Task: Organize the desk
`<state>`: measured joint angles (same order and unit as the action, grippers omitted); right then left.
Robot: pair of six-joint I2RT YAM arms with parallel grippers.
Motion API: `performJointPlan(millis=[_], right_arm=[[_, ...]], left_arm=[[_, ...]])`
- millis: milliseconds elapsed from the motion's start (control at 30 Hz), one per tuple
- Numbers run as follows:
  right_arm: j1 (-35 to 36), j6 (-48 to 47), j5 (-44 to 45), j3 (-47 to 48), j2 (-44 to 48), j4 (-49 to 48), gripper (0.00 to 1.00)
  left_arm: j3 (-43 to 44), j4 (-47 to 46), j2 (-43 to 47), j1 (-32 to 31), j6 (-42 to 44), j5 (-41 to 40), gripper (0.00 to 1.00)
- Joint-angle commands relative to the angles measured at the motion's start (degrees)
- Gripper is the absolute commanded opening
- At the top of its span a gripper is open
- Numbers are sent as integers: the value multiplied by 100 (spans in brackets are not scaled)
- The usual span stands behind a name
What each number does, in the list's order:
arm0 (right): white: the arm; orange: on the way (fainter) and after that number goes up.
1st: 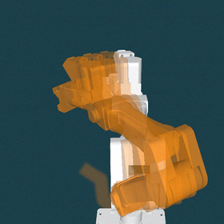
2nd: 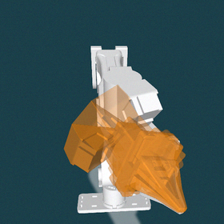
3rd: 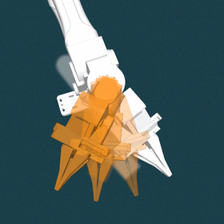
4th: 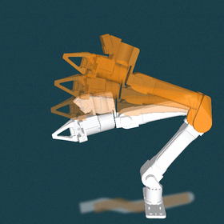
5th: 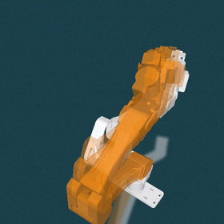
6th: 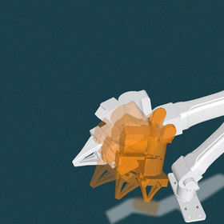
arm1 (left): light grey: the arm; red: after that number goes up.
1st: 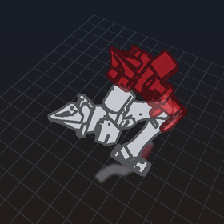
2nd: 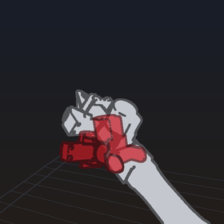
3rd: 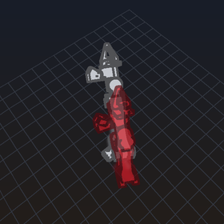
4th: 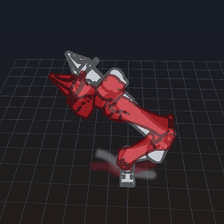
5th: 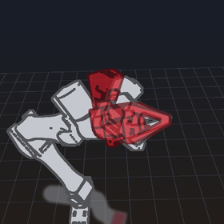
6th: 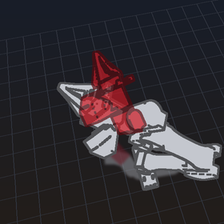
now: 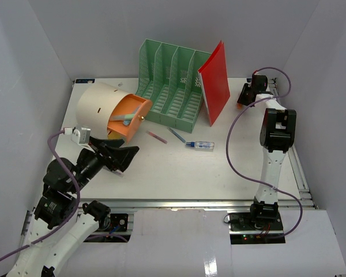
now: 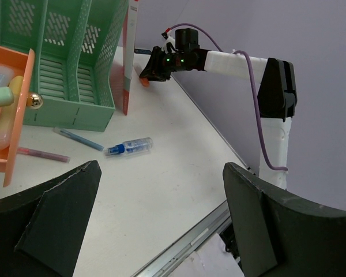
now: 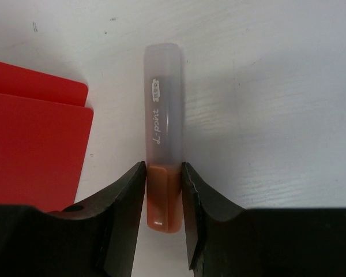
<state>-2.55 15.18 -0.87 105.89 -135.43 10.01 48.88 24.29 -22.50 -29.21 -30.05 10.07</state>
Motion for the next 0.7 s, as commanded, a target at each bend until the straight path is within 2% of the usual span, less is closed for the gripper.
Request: performJointPlan(millis=[0,167,333,667], right_arm=[[-1,-487,16,-152,253,774,40],[57,-740,215,-524,442,711,44],[97,-966,465,-905,668,482,43],[105,-1230,402,-1182,786,114,17]], left_arm=[[-106,180,288,-5,-298,154,98],[-300,310,500,2,-460,214,98],[-574,224,580,-5,-768,367,98],[-882,75,608,3,-1155,814,98]])
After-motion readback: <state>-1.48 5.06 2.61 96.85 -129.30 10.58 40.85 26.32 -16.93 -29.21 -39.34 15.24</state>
